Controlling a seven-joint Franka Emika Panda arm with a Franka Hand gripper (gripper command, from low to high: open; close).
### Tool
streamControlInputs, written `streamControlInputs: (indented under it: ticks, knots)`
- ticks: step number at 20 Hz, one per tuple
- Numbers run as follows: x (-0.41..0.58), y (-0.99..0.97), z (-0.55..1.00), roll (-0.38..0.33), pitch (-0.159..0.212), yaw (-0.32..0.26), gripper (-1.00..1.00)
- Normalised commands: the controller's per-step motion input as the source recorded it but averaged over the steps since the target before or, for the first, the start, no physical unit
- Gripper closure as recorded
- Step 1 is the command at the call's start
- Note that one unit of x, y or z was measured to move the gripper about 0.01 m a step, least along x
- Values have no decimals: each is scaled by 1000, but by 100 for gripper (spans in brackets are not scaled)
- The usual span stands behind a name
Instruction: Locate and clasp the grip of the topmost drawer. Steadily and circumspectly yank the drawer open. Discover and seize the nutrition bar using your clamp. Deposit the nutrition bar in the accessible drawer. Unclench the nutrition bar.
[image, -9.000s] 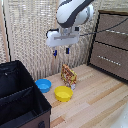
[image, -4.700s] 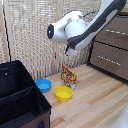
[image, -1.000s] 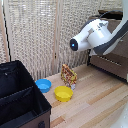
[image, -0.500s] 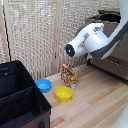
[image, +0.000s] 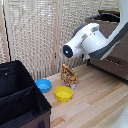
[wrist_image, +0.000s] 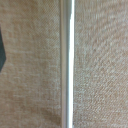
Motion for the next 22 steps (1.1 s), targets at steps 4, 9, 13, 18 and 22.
streamControlInputs:
  ticks: [4,9,13,18,22]
  knots:
    - [147,216,86,269,41,-232,-100]
    - [104,177,86,268,38,-251,-100]
    - [99,174,114,255,30,-255,-100]
    - [107,182,117,253,26,-253,-100]
    - [142,198,119,248,22,-243,-100]
